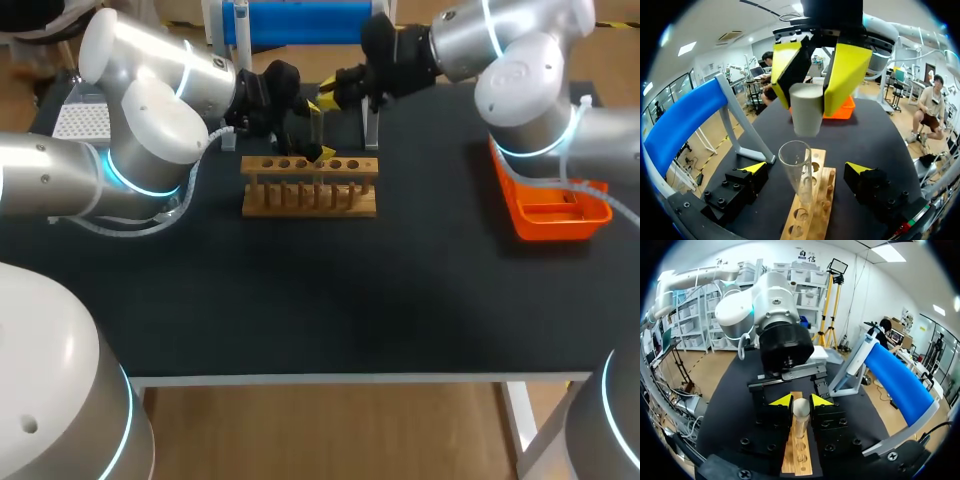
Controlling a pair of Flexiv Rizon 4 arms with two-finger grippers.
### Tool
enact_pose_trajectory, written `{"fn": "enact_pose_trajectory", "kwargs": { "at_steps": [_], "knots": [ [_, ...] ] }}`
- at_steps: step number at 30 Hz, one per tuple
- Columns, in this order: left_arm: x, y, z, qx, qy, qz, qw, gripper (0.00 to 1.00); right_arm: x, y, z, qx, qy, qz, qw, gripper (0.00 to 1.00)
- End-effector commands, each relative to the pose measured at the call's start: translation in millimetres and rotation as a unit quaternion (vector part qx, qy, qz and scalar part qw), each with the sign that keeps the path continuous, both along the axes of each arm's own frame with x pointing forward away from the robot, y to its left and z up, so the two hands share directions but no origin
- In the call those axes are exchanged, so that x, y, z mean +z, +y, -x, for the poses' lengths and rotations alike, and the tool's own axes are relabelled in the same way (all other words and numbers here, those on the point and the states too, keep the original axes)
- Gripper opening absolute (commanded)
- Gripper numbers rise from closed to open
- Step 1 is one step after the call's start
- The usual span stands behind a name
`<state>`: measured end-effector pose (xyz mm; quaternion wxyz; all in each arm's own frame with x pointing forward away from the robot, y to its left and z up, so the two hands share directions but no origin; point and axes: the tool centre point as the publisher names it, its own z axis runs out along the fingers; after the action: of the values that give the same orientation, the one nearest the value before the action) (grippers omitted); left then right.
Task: Invert the test tube, pick up the pipette, mount the tip to pipette, aspirate from beaker and dispense into the tube, eject the tip, return the pipette, and cap with the stopper.
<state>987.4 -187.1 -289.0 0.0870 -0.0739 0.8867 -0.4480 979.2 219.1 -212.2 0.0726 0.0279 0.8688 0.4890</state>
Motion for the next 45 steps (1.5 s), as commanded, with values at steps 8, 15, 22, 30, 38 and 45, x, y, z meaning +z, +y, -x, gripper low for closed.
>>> {"fn": "enact_pose_trajectory", "kwargs": {
  "at_steps": [8, 15, 22, 30, 38, 45],
  "knots": [
    [0.6, 0.4, -0.2, -0.001, 0.001, -0.001, 1.0, 1.0, 1.0, 3.3, 1.8, 0.002, 0.0, -0.003, 1.0, 0.0],
    [0.6, 0.4, -0.2, -0.001, 0.001, -0.001, 1.0, 1.0, -3.2, 3.7, 2.5, 0.003, 0.002, -0.001, 1.0, 0.0],
    [0.6, 0.4, -0.2, -0.001, 0.001, -0.001, 1.0, 1.0, -11.5, 1.5, 4.6, 0.001, 0.009, 0.005, 1.0, 0.0],
    [0.6, 0.4, -0.2, -0.001, 0.001, -0.001, 1.0, 1.0, -5.6, 1.5, 3.7, 0.001, 0.009, 0.002, 1.0, 0.0],
    [0.6, 0.4, -0.2, -0.001, 0.001, -0.001, 1.0, 1.0, -0.1, 4.4, 2.3, 0.002, 0.003, -0.003, 1.0, 0.0],
    [0.6, 0.4, -0.2, -0.001, 0.001, -0.001, 1.0, 1.0, -2.2, 6.9, 3.4, 0.003, 0.003, -0.003, 1.0, 0.0]
  ]
}}
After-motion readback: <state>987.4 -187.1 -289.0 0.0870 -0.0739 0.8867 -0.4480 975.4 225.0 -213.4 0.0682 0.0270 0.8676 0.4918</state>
